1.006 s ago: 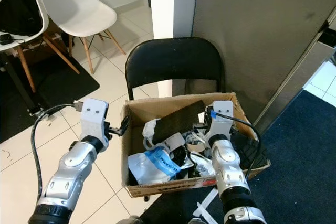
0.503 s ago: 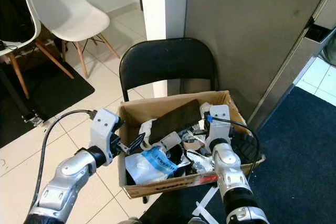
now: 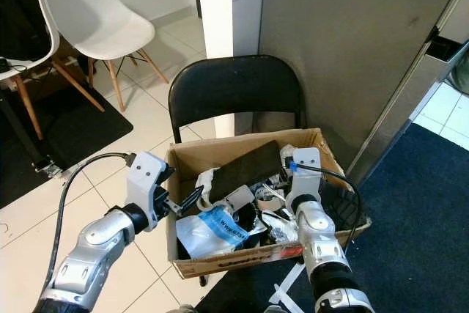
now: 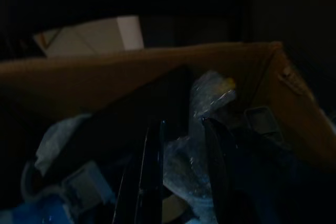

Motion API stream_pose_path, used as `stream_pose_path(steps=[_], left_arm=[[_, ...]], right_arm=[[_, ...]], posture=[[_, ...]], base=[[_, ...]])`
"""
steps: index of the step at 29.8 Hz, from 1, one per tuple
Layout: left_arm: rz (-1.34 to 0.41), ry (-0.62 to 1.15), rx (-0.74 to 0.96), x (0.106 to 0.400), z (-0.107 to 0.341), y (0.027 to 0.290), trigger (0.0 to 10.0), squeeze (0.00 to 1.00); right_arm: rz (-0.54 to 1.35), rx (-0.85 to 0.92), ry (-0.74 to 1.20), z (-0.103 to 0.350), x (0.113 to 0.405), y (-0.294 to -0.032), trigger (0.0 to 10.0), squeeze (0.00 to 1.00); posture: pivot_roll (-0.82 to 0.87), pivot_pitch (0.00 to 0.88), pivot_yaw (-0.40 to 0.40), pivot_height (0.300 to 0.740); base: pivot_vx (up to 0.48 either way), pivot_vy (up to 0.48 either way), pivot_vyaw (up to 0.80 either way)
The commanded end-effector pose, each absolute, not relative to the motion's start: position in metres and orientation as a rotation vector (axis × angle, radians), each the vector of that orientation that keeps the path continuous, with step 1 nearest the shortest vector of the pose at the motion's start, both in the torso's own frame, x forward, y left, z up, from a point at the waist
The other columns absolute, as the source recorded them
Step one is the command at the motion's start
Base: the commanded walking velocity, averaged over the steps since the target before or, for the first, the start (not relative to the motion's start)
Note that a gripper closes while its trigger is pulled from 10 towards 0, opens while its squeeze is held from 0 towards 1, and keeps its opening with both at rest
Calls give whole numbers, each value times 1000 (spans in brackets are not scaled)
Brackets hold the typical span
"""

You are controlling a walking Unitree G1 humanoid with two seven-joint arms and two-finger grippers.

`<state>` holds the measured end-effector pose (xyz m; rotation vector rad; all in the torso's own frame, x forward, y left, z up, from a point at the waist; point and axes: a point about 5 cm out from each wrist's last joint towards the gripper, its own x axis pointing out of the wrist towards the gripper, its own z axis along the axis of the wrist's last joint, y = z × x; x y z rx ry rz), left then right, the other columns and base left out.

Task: Picking trash to rubbish bin

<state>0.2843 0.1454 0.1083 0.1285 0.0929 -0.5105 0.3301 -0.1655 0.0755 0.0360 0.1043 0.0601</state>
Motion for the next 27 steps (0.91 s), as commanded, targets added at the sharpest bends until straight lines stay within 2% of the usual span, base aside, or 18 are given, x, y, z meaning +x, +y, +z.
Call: stream_pose_path(steps=[1,3,5,12,27], left_arm=[[-417,102,139,289,106,154,10000,0],[-189,77,71,300,111,168,10000,0],[-94,65,46,304,113,174,10000,0],[-34,62,40,304,112,177,10000,0],[-17,56,26,304,111,172,10000,0]], right_arm=[[6,97,58,80,330,-170,10000,0],[-44,142,13,86,329,-178,10000,0],[-49,135,14,85,327,-180,10000,0],[-17,114,10,82,320,-174,10000,0],[-8,120,-8,85,319,-171,10000,0]], posture=[[64,112,28,740],[55,116,32,740],[55,116,32,740],[46,120,38,740],[41,133,33,740]], base=[[0,0,0],[0,0,0],[0,0,0],[0,0,0],[-33,0,0]])
